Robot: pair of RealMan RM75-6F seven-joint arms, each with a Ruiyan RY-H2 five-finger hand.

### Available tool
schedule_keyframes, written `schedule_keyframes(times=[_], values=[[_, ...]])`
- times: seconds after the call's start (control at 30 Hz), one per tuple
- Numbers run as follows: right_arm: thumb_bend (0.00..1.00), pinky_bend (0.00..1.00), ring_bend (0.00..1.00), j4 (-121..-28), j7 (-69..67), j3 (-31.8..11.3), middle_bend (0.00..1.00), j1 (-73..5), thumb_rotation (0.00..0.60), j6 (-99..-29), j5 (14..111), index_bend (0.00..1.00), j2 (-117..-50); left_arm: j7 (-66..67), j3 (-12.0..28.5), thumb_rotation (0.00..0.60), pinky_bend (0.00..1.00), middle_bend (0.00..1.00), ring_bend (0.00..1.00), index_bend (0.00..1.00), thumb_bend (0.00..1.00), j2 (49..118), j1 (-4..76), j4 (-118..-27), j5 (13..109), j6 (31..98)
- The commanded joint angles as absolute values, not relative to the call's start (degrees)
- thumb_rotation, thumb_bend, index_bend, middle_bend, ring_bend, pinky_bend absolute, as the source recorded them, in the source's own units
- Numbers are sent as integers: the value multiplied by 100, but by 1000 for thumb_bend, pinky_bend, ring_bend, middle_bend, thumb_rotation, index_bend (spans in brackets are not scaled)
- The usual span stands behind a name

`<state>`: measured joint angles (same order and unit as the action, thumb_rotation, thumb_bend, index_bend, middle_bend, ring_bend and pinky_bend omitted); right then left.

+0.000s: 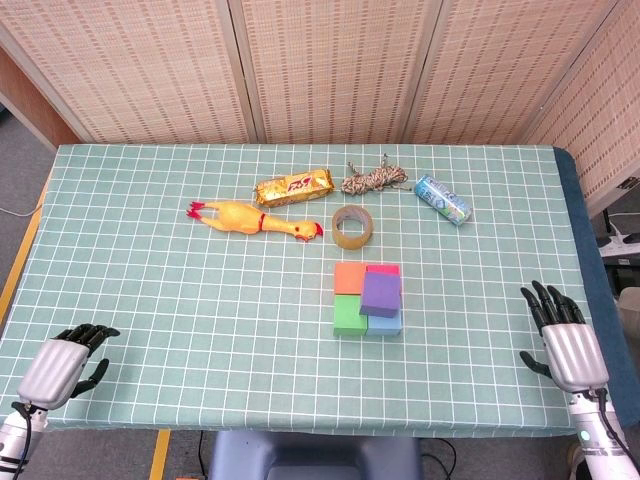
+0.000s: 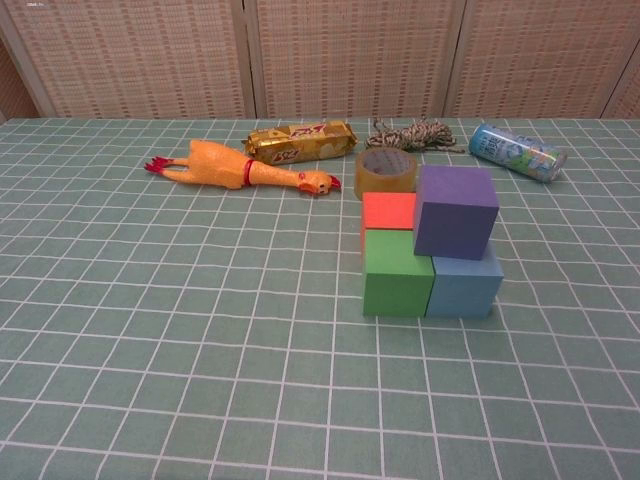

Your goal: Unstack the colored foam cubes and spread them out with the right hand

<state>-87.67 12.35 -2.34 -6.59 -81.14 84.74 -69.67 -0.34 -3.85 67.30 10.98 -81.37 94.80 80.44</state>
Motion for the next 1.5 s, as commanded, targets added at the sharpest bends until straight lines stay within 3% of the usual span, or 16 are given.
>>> schedule_keyframes(times=[0.03,0.6,0.77,0.93,1.03,1.27,1.5], values=[[64,134,0,-8769,1239,-245,0,-661,600,-8113,8460,0,-6966,-45,-381,600,466,337,295,308,464,6737,1104,-8123,9475,8034],[64,134,0,-8550,880,-211,0,-746,600,-8211,8832,0,-6962,-257,-386,600,467,341,297,308,464,6728,1172,-8047,9372,7835],[64,134,0,-7825,57,10,0,-730,600,-9200,10078,0,-7217,-208,-401,600,467,340,297,308,464,6702,1124,-8123,9487,8019],[65,135,0,-7493,-617,100,0,-719,600,-9702,10485,0,-7440,-215,-407,600,468,341,297,308,465,6694,1112,-8146,9500,8045],[64,135,0,-7931,-1059,268,0,-968,600,-9403,10717,0,-7268,-177,-359,600,468,341,298,308,465,6690,1104,-8136,9404,8032],[65,136,0,-8615,-856,-30,0,-1560,600,-8396,10317,0,-7261,-167,-363,600,467,341,297,308,465,6647,1083,-8183,9380,8036],[64,136,0,-8714,-389,-480,0,-2024,600,-7744,9762,0,-7595,-188,-353,600,467,342,297,308,464,6626,1075,-8194,9380,8058]])
